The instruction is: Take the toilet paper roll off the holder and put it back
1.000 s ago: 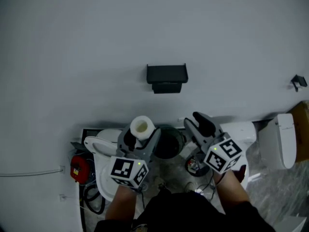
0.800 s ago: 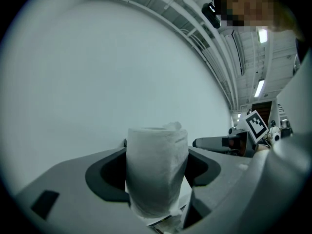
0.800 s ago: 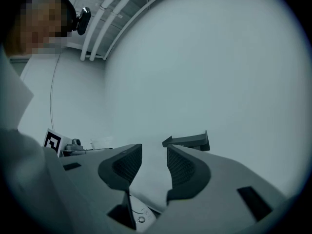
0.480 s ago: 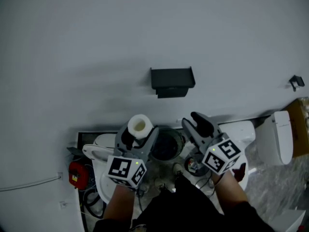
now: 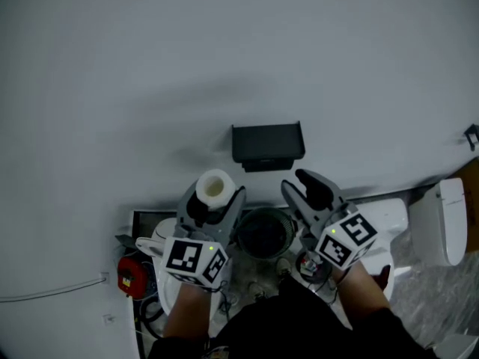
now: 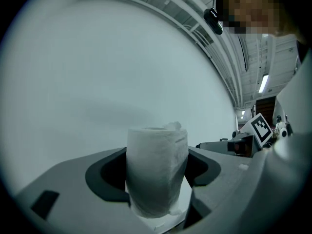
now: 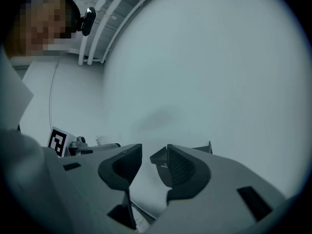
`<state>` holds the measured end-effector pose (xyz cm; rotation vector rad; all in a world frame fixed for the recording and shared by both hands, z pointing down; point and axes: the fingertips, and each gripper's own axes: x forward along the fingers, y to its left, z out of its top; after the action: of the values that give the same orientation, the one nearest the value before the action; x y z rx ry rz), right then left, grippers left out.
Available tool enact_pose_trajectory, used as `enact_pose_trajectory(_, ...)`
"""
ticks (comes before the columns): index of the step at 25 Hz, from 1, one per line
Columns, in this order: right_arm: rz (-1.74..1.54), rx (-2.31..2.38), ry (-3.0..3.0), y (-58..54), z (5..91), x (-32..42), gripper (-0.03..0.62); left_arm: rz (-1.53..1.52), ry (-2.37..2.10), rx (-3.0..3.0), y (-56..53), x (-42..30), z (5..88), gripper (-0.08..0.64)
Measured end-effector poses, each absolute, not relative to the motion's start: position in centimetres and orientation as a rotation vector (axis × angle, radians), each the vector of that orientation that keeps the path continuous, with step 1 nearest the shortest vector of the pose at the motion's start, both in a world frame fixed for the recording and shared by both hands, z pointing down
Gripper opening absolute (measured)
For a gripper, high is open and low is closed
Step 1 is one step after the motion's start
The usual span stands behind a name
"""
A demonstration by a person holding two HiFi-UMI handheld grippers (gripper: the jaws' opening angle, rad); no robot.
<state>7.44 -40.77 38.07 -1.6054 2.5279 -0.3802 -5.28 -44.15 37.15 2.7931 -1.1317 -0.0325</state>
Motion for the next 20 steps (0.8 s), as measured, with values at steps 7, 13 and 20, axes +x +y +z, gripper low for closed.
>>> enact_pose_trajectory(7, -0.359, -1.595, 2.503, -43.7, 37.3, 11.4, 0.155, -0.023, -1.144, 2.841, -48.0, -1.2, 35.3, 0.316)
enact_pose_trajectory(13, -0.374, -1.598, 2.496, -47.1, 37.3, 15.4, 0.155, -0.015, -1.16, 2.848, -52.3, 3.2, 34.6, 0.318)
enact_pose_trajectory(20, -0.368, -1.615, 2.498, -47.4, 37.7, 16.6, 0.153, -0.034, -1.199, 2.843, -54.2, 4.2, 35.2, 0.316)
